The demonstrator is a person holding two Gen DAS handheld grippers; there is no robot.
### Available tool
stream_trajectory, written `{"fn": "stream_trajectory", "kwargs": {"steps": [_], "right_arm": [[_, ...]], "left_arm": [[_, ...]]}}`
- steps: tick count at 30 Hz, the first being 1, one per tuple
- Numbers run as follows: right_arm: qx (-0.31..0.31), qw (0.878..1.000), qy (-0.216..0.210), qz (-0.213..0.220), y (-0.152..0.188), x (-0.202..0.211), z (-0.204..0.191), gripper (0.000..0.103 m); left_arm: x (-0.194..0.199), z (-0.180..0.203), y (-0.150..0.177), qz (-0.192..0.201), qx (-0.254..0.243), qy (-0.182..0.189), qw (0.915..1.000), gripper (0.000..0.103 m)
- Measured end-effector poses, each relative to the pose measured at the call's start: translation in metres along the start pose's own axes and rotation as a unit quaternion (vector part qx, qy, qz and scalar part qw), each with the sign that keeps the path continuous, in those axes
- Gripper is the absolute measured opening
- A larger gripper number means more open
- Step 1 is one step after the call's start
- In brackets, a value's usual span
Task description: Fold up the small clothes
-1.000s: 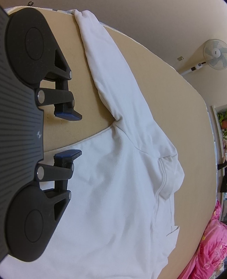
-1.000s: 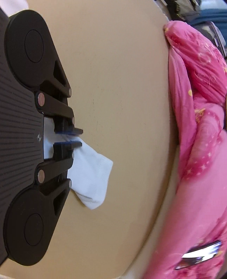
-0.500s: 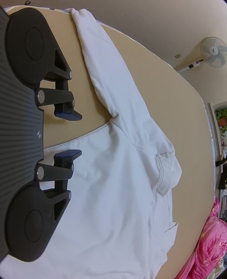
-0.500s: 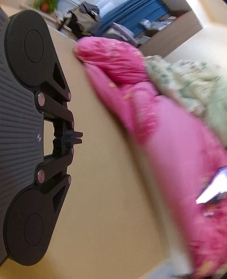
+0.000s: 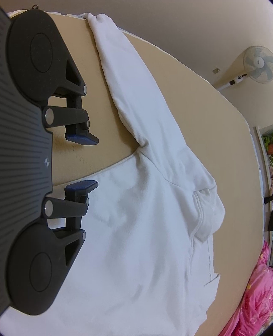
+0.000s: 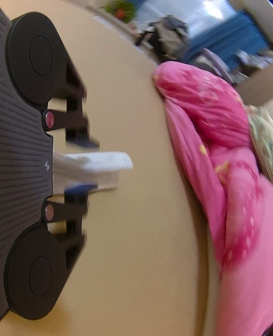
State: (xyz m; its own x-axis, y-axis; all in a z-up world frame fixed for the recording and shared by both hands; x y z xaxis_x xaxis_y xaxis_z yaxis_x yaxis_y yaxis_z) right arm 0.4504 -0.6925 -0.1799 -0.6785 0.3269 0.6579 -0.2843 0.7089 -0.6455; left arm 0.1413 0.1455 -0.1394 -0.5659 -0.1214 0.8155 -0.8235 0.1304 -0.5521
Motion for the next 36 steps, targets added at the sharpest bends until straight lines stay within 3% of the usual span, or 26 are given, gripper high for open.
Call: {"fn": "stream_trajectory", "kwargs": {"steps": [3, 5, 7, 10, 12, 14, 17, 23, 25, 27, 29, 32, 36], "right_arm": [[0.031, 0.999, -0.018, 0.033, -0.016, 0.014, -0.025, 0.003], [-0.018, 0.994, -0.062, 0.084, -0.044, 0.049, -0.030, 0.003], [-0.070, 0.979, -0.110, 0.159, -0.068, 0.098, -0.017, 0.003], [-0.111, 0.968, -0.101, 0.202, -0.069, 0.127, 0.023, 0.003], [-0.093, 0.977, -0.048, 0.187, -0.050, 0.114, 0.048, 0.003], [-0.112, 0.986, 0.015, 0.125, -0.020, 0.082, 0.084, 0.003], [-0.156, 0.983, 0.075, 0.052, 0.018, 0.047, 0.129, 0.003], [-0.196, 0.976, 0.049, 0.085, -0.004, 0.073, 0.131, 0.003], [-0.211, 0.967, 0.107, 0.096, -0.010, 0.079, 0.154, 0.000], [-0.223, 0.958, 0.168, 0.066, -0.004, 0.074, 0.179, 0.000], [-0.231, 0.958, 0.161, 0.054, 0.000, 0.075, 0.191, 0.000], [-0.221, 0.968, 0.098, 0.063, 0.002, 0.082, 0.183, 0.004], [-0.170, 0.985, 0.012, 0.034, 0.008, 0.071, 0.152, 0.029]], "left_arm": [[-0.002, 0.001, 0.001, -0.003, -0.004, -0.001, 1.0000, 0.041], [-0.001, 0.001, 0.001, -0.003, -0.006, 0.001, 1.0000, 0.041], [0.000, 0.001, 0.000, 0.000, -0.006, 0.002, 1.0000, 0.041], [0.001, 0.001, 0.000, 0.003, -0.002, 0.004, 1.0000, 0.041], [0.003, 0.002, -0.001, 0.004, -0.004, 0.006, 1.0000, 0.041], [0.005, 0.005, -0.001, 0.007, -0.007, 0.008, 0.9999, 0.041], [0.008, 0.007, 0.000, 0.009, -0.010, 0.009, 0.9999, 0.041], [0.010, 0.008, 0.000, 0.012, -0.012, 0.007, 0.9998, 0.041], [0.012, 0.008, -0.001, 0.015, -0.008, 0.009, 0.9998, 0.041], [0.013, 0.008, -0.002, 0.018, -0.007, 0.011, 0.9997, 0.041], [0.014, 0.010, -0.003, 0.020, -0.008, 0.013, 0.9997, 0.041], [0.012, 0.012, -0.003, 0.018, -0.011, 0.016, 0.9996, 0.041], [0.011, 0.012, -0.002, 0.015, -0.010, 0.017, 0.9997, 0.041]]}}
Point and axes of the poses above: each gripper's, at about its wrist camera, not at the fingertips, and x roughly against the way its jaws point, z to its right, y to its underside, the point moved 8 cm from there along -x, roughly the way its jaws point, and after that the axes turned 8 degrees about y, right-handed, at the moved point
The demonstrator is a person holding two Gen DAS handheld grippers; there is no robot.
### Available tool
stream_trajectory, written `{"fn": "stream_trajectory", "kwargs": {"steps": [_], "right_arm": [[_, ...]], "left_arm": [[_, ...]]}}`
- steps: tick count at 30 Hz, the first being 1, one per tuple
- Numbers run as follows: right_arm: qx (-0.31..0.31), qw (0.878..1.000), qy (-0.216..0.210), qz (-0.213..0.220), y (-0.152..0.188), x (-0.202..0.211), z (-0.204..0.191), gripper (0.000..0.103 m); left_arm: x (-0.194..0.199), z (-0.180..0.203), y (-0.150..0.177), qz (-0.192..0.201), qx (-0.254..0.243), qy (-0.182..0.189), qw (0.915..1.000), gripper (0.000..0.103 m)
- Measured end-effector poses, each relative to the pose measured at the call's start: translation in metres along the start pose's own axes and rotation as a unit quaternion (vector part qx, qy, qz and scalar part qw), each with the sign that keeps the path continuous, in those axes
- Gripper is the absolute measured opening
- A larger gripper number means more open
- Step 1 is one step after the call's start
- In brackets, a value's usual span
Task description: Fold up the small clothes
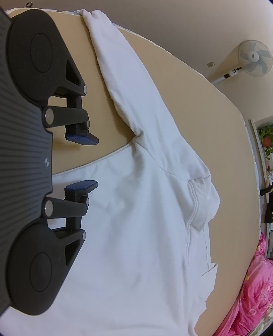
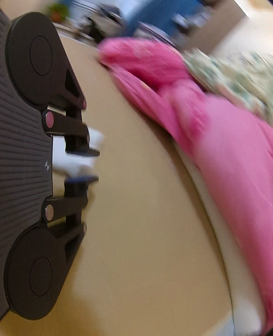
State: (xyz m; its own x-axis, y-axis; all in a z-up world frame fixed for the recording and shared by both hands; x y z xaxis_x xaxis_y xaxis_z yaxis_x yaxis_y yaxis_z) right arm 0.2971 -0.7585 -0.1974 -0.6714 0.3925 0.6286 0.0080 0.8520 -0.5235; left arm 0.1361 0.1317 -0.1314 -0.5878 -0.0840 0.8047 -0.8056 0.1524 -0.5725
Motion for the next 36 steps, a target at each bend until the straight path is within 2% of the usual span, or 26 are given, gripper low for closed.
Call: {"fn": "stream_trajectory", "kwargs": {"steps": [1, 2, 3, 5, 7, 8, 10, 13, 15, 19, 21, 22, 24, 26, 28, 30, 31, 32, 33, 34, 36], "right_arm": [[0.054, 0.998, -0.005, -0.023, 0.010, -0.005, -0.009, 0.026], [0.120, 0.992, 0.032, -0.028, 0.019, -0.006, -0.011, 0.006], [0.155, 0.983, 0.094, -0.021, 0.019, -0.004, -0.008, 0.011], [0.099, 0.987, 0.127, -0.010, 0.011, 0.018, -0.005, 0.016], [0.100, 0.984, 0.141, 0.029, 0.006, 0.054, -0.017, 0.018], [0.122, 0.985, 0.117, 0.041, 0.010, 0.074, -0.032, 0.019], [0.159, 0.986, 0.044, 0.031, 0.028, 0.117, -0.061, 0.023], [0.191, 0.979, -0.064, -0.032, 0.076, 0.187, -0.087, 0.025], [0.217, 0.966, -0.105, -0.089, 0.116, 0.229, -0.089, 0.028], [0.276, 0.936, -0.102, -0.196, 0.208, 0.283, -0.065, 0.031], [0.299, 0.922, -0.090, -0.230, 0.247, 0.295, -0.049, 0.032], [0.318, 0.911, -0.081, -0.250, 0.268, 0.300, -0.038, 0.032], [0.351, 0.894, -0.066, -0.271, 0.296, 0.301, -0.024, 0.036], [0.384, 0.872, -0.047, -0.299, 0.325, 0.303, -0.009, 0.037], [0.410, 0.862, -0.044, -0.296, 0.338, 0.306, -0.003, 0.038], [0.420, 0.860, -0.048, -0.285, 0.336, 0.309, -0.005, 0.038], [0.411, 0.863, -0.049, -0.289, 0.336, 0.311, -0.004, 0.036], [0.406, 0.864, -0.050, -0.293, 0.337, 0.313, -0.002, 0.024], [0.406, 0.863, -0.050, -0.297, 0.336, 0.313, 0.002, 0.005], [0.404, 0.863, -0.052, -0.299, 0.336, 0.315, 0.005, 0.005], [0.380, 0.876, -0.063, -0.291, 0.325, 0.323, 0.001, 0.004]], "left_arm": [[0.000, -0.001, 0.000, 0.000, 0.005, 0.001, 1.0000, 0.041], [0.001, -0.002, -0.001, 0.001, 0.012, 0.003, 0.9999, 0.041], [0.001, -0.004, -0.001, 0.002, 0.021, 0.006, 0.9998, 0.041], [0.003, -0.007, -0.002, 0.004, 0.039, 0.013, 0.9992, 0.041], [0.007, -0.010, -0.002, 0.006, 0.057, 0.024, 0.9981, 0.041], [0.009, -0.012, -0.001, 0.007, 0.067, 0.030, 0.9973, 0.041], [0.015, -0.015, 0.001, 0.007, 0.084, 0.041, 0.9956, 0.041], [0.030, -0.016, 0.008, 0.008, 0.112, 0.070, 0.9912, 0.041], [0.043, -0.016, 0.013, 0.012, 0.121, 0.085, 0.9889, 0.041], [0.063, -0.014, 0.043, -0.005, 0.156, 0.118, 0.9806, 0.041], [0.072, -0.015, 0.067, -0.019, 0.162, 0.120, 0.9793, 0.041], [0.076, -0.016, 0.080, -0.028, 0.164, 0.116, 0.9793, 0.041], [0.082, -0.018, 0.106, -0.052, 0.171, 0.113, 0.9773, 0.041], [0.082, -0.017, 0.131, -0.085, 0.185, 0.126, 0.9708, 0.040], [0.081, -0.014, 0.155, -0.125, 0.190, 0.130, 0.9653, 0.040], [0.081, -0.012, 0.170, -0.144, 0.193, 0.122, 0.9629, 0.037], [0.085, -0.009, 0.172, -0.140, 0.193, 0.124, 0.9633, 0.025], [0.087, -0.006, 0.172, -0.138, 0.190, 0.131, 0.9631, 0.005], [0.089, -0.002, 0.171, -0.135, 0.188, 0.137, 0.9630, 0.006], [0.093, -0.001, 0.170, -0.130, 0.183, 0.130, 0.9659, 0.005], [0.104, -0.004, 0.167, -0.114, 0.182, 0.127, 0.9684, 0.004]]}}
Point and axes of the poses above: each gripper's, at about its wrist camera, not at the fingertips, and x roughly against the way its jaws point, z to its right, y to its underside, the point moved 8 cm from there along -x, roughly the way its jaws point, and after that the axes turned 8 degrees about y, right-handed, at the moved point
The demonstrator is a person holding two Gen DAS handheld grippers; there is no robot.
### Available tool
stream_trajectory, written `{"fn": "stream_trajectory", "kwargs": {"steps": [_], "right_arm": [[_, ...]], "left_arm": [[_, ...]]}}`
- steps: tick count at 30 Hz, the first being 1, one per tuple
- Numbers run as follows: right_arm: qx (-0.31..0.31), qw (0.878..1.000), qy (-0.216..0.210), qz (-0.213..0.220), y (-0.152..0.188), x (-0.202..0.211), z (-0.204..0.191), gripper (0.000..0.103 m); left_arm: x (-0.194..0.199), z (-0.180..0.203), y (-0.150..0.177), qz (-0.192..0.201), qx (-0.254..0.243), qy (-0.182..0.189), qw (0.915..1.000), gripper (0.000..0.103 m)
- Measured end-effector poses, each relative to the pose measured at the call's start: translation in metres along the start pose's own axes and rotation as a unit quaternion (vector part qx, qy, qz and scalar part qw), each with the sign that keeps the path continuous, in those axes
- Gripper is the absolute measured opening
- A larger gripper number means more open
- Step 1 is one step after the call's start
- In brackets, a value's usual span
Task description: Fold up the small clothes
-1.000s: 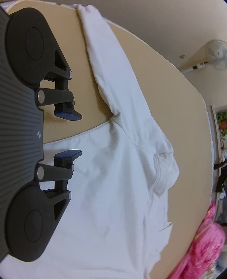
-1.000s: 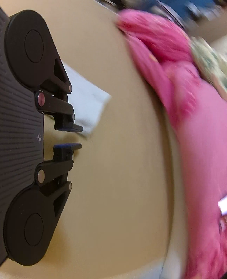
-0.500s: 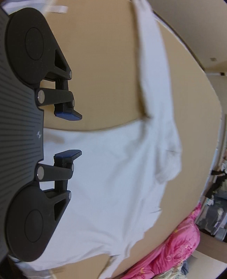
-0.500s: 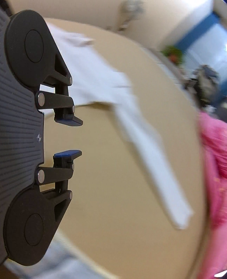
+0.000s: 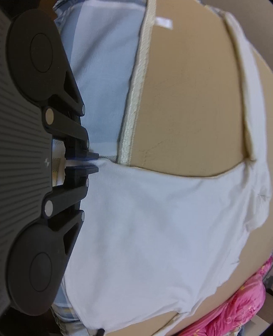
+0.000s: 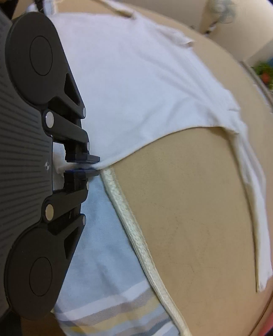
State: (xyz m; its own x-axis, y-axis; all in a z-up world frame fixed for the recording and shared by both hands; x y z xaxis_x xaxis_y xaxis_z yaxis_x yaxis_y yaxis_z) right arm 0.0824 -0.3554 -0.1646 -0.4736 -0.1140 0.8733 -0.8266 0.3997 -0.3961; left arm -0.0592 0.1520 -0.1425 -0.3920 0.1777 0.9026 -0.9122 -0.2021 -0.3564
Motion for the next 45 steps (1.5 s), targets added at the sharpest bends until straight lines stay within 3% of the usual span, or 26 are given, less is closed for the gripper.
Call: {"fn": "stream_trajectory", "kwargs": {"steps": [4, 6, 9, 11, 13, 14, 15, 17, 19, 20, 21, 22, 24, 25, 26, 27, 29, 33, 37, 41, 43, 45], "right_arm": [[-0.076, 0.994, -0.061, 0.043, -0.005, 0.051, 0.017, 0.004], [-0.093, 0.994, -0.049, 0.044, 0.004, 0.060, 0.027, 0.003], [-0.077, 0.997, -0.010, 0.005, 0.023, 0.035, 0.033, 0.005], [-0.058, 0.997, 0.043, -0.016, 0.032, 0.019, 0.037, 0.005], [-0.047, 0.994, 0.098, 0.018, 0.025, 0.025, 0.041, 0.009], [-0.044, 0.993, 0.100, 0.049, 0.019, 0.034, 0.038, 0.010], [-0.037, 0.993, 0.075, 0.084, 0.013, 0.044, 0.029, 0.011], [-0.009, 0.994, 0.022, 0.104, 0.011, 0.049, 0.007, 0.018], [0.026, 0.998, -0.013, 0.056, 0.023, 0.030, -0.014, 0.028], [0.037, 0.999, -0.005, 0.009, 0.034, 0.012, -0.016, 0.029], [0.041, 0.998, 0.020, -0.032, 0.045, -0.004, -0.014, 0.026], [0.035, 0.998, 0.029, -0.033, 0.047, -0.008, -0.013, 0.026], [0.027, 1.000, 0.005, -0.009, 0.039, 0.002, -0.021, 0.029], [0.033, 0.999, -0.005, 0.003, 0.036, 0.005, -0.022, 0.030], [0.042, 0.999, 0.009, -0.002, 0.036, 0.000, -0.021, 0.032], [0.050, 0.998, 0.029, -0.020, 0.038, -0.009, -0.019, 0.032], [0.045, 0.998, 0.030, -0.019, 0.035, -0.011, -0.020, 0.031], [0.041, 0.996, 0.000, 0.078, 0.017, 0.024, -0.035, 0.032], [0.055, 0.983, -0.018, 0.176, -0.018, 0.073, -0.036, 0.032], [0.058, 0.956, -0.046, 0.285, -0.069, 0.122, -0.047, 0.035], [0.064, 0.940, -0.069, 0.327, -0.092, 0.146, -0.044, 0.045], [0.082, 0.928, -0.075, 0.355, -0.107, 0.151, -0.041, 0.051]], "left_arm": [[0.048, -0.004, 0.001, 0.061, 0.031, 0.050, 0.9964, 0.004], [0.044, -0.004, 0.013, 0.040, 0.021, 0.024, 0.9987, 0.004], [0.021, 0.001, 0.020, -0.001, -0.006, -0.012, 0.9999, 0.005], [0.021, 0.003, 0.013, 0.014, -0.019, -0.031, 0.9992, 0.008], [0.033, 0.011, 0.003, 0.058, -0.035, -0.033, 0.9972, 0.014], [0.036, 0.019, -0.001, 0.072, -0.038, -0.015, 0.9965, 0.016], [0.036, 0.027, -0.003, 0.077, -0.045, 0.008, 0.9960, 0.016], [0.023, 0.037, -0.002, 0.057, -0.055, 0.028, 0.9965, 0.018], [-0.006, 0.037, 0.008, -0.007, -0.063, 0.005, 0.9980, 0.018], [-0.021, 0.032, 0.016, -0.043, -0.067, -0.021, 0.9966, 0.018], [-0.025, 0.031, 0.017, -0.047, -0.069, -0.033, 0.9959, 0.019], [-0.021, 0.035, 0.014, -0.035, -0.072, -0.030, 0.9963, 0.018], [-0.007, 0.047, 0.006, 0.008, -0.087, -0.008, 0.9962, 0.022], [-0.007, 0.051, 0.005, 0.011, -0.092, -0.001, 0.9957, 0.032], [-0.014, 0.051, 0.008, -0.007, -0.098, -0.008, 0.9952, 0.040], [-0.026, 0.049, 0.015, -0.036, -0.106, -0.029, 0.9933, 0.040], [-0.031, 0.051, 0.017, -0.041, -0.120, -0.053, 0.9905, 0.041], [0.003, 0.068, -0.002, 0.053, -0.131, -0.040, 0.9891, 0.043], [0.040, 0.075, -0.023, 0.163, -0.126, -0.054, 0.9770, 0.045], [0.082, 0.094, -0.056, 0.263, -0.121, -0.051, 0.9557, 0.045], [0.100, 0.093, -0.092, 0.295, -0.123, -0.056, 0.9460, 0.044], [0.119, 0.085, -0.125, 0.309, -0.113, -0.060, 0.9425, 0.042]]}}
Point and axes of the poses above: each gripper's, at about its wrist camera, not at the fingertips, and x roughly against the way its jaws point, z to its right, y to its underside, the point moved 8 cm from there along -x, roughly the way its jaws point, and after that the axes turned 8 degrees about y, right-handed, at the moved point
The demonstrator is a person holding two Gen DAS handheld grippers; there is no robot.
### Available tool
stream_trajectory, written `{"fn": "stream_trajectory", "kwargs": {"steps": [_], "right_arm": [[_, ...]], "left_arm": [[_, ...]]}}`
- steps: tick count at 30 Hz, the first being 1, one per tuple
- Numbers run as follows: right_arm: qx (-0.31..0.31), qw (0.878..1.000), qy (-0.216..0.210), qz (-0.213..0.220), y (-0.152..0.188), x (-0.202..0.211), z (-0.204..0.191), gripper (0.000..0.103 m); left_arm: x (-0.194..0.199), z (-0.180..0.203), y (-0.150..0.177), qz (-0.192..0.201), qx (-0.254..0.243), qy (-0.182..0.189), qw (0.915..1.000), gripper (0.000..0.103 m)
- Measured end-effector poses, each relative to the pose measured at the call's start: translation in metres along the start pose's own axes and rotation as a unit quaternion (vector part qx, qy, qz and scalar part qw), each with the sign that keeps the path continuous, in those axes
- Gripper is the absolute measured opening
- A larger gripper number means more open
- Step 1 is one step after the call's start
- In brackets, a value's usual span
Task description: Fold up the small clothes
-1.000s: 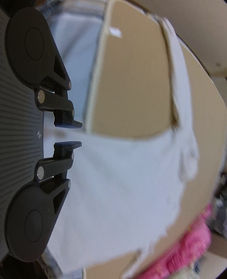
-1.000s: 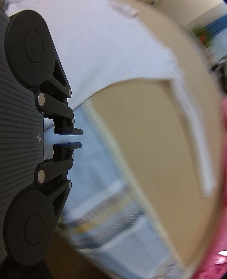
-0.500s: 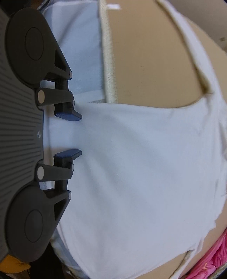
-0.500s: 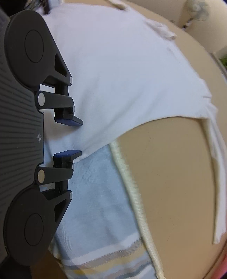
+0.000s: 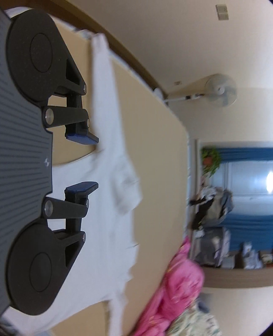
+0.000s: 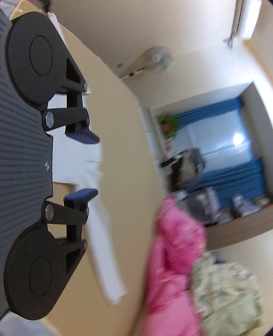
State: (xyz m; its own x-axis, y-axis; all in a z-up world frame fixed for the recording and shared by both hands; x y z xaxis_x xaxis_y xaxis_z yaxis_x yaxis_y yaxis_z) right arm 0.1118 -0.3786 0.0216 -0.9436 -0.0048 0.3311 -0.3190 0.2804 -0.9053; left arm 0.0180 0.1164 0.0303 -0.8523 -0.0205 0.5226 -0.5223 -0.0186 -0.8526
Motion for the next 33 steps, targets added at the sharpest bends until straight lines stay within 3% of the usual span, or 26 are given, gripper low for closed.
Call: {"fn": "stream_trajectory", "kwargs": {"steps": [3, 6, 9, 15, 17, 19, 22, 23, 24, 27, 29, 31, 33], "right_arm": [[0.016, 1.000, 0.020, -0.002, 0.001, -0.020, 0.014, 0.051], [-0.024, 0.998, 0.021, -0.046, 0.023, -0.057, 0.018, 0.045], [-0.037, 0.998, 0.035, -0.040, 0.022, -0.076, 0.016, 0.045], [-0.033, 0.992, 0.072, -0.097, 0.035, -0.119, 0.017, 0.045], [-0.024, 0.991, 0.083, -0.103, 0.046, -0.125, 0.011, 0.043], [-0.017, 0.990, 0.083, -0.111, 0.051, -0.130, 0.007, 0.035], [-0.006, 0.991, 0.073, -0.116, 0.052, -0.130, 0.001, 0.023], [-0.001, 0.991, 0.070, -0.117, 0.052, -0.133, -0.001, 0.022], [0.006, 0.991, 0.066, -0.118, 0.053, -0.135, -0.004, 0.022], [0.021, 0.991, 0.054, -0.123, 0.057, -0.141, -0.015, 0.022], [0.029, 0.990, 0.049, -0.125, 0.058, -0.143, -0.020, 0.022], [0.035, 0.990, 0.045, -0.129, 0.060, -0.146, -0.024, 0.022], [0.038, 0.990, 0.041, -0.133, 0.062, -0.148, -0.026, 0.022]], "left_arm": [[-0.034, -0.036, -0.037, -0.001, 0.014, -0.049, 0.9987, 0.042], [-0.062, -0.072, -0.053, -0.017, 0.032, -0.089, 0.9953, 0.041], [-0.094, -0.101, -0.057, -0.030, 0.048, -0.116, 0.9916, 0.041], [-0.148, -0.165, -0.027, -0.065, 0.101, -0.134, 0.9836, 0.041], [-0.164, -0.202, -0.017, -0.093, 0.149, -0.139, 0.9747, 0.041], [-0.165, -0.239, -0.011, -0.088, 0.197, -0.146, 0.9656, 0.041], [-0.160, -0.302, 0.007, -0.076, 0.295, -0.167, 0.9377, 0.041], [-0.158, -0.322, 0.016, -0.072, 0.339, -0.167, 0.9230, 0.041], [-0.157, -0.341, 0.025, -0.068, 0.385, -0.167, 0.9054, 0.041], [-0.150, -0.380, 0.060, -0.050, 0.511, -0.167, 0.8416, 0.041], [-0.149, -0.393, 0.071, -0.035, 0.560, -0.147, 0.8148, 0.040], [-0.149, -0.401, 0.071, -0.017, 0.576, -0.134, 0.8065, 0.040], [-0.151, -0.404, 0.070, -0.016, 0.569, -0.134, 0.8108, 0.036]]}}
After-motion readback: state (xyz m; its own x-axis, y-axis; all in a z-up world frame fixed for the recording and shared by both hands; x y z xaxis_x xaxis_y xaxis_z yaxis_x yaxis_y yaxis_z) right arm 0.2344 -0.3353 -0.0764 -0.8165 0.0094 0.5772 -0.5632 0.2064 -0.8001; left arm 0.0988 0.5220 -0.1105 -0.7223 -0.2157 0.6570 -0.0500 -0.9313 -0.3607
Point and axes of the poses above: each gripper's, at about its wrist camera, not at the fingertips, and x roughly against the way its jaws point, z to its right, y to its underside, the point moved 8 cm from there along -x, roughly the way its jaws point, and after that the axes turned 8 degrees about y, right-handed, at the moved point
